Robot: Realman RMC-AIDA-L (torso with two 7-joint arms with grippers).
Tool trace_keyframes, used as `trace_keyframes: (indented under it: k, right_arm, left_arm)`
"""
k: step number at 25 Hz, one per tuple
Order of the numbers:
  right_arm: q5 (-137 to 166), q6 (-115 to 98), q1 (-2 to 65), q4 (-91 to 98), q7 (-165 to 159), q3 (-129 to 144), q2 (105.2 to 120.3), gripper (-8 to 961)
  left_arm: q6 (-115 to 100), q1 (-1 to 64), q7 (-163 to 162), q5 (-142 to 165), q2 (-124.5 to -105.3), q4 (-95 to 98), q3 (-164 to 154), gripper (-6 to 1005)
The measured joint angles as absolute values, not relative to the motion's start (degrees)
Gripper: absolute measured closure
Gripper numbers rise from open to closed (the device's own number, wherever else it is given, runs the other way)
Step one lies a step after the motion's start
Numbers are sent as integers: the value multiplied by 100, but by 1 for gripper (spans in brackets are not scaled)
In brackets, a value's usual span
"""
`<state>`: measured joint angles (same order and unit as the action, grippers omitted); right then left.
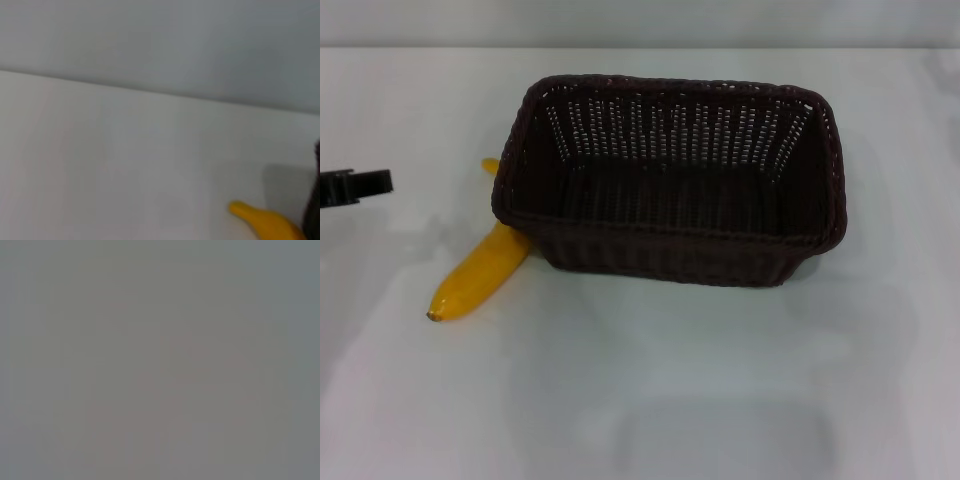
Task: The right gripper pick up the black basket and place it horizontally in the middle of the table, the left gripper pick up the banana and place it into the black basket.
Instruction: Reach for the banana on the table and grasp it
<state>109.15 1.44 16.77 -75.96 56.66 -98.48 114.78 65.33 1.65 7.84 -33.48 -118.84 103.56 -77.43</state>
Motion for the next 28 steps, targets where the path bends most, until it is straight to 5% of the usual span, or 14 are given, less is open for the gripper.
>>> trace_keyframes:
  k: [28]
  right_arm:
    - [10775,430,1613,-7674,5731,-9778,11483,202]
  left_arm:
    - [7486,522,1914,-4090,-11893,9734,-7363,318]
